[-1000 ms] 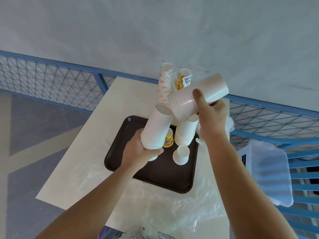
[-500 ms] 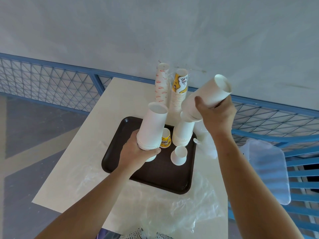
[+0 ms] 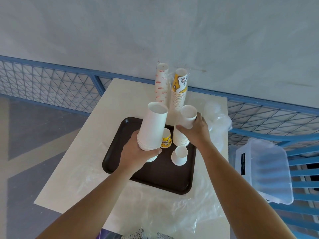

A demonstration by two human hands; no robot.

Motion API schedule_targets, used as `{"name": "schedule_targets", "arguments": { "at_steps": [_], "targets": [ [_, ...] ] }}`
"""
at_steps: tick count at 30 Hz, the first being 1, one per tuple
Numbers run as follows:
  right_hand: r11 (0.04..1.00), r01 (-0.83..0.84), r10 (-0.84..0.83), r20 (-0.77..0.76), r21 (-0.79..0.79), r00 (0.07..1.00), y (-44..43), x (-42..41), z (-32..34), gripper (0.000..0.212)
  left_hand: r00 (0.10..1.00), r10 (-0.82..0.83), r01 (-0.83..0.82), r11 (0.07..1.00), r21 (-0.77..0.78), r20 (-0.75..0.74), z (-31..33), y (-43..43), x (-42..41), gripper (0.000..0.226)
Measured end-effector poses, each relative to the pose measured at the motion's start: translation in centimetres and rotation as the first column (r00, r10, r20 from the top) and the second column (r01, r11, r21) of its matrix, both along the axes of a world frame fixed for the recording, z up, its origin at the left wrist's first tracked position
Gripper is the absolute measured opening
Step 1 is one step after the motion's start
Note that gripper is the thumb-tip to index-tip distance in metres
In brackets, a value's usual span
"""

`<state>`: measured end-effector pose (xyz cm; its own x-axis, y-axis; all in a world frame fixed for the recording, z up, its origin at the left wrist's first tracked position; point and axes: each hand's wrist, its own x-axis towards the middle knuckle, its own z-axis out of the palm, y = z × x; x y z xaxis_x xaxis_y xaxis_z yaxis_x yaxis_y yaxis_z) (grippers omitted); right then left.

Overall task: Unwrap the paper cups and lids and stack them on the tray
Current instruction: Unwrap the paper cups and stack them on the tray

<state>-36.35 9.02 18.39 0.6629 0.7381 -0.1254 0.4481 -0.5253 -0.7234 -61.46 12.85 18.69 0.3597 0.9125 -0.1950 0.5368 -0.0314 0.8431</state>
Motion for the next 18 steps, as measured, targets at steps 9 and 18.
{"name": "schedule_targets", "arguments": {
  "at_steps": [9,18],
  "targets": [
    [0.922,0.101,-0.162,0.134,0.374,0.978,-1.6,-0.8,3.4,0.071,1.000,-0.006,0.006,1.000,-0.011,0.011,0.1,-0.2,0.3,0.087],
    [0.920,-0.298,0.337,-0.127,0.254,0.933,-2.4,-6.9,8.0,0.064,0.998,-0.027,0.028,0.999,-0.028,0.051,0.8,-0.6,1.1,0.089]
  ]
}}
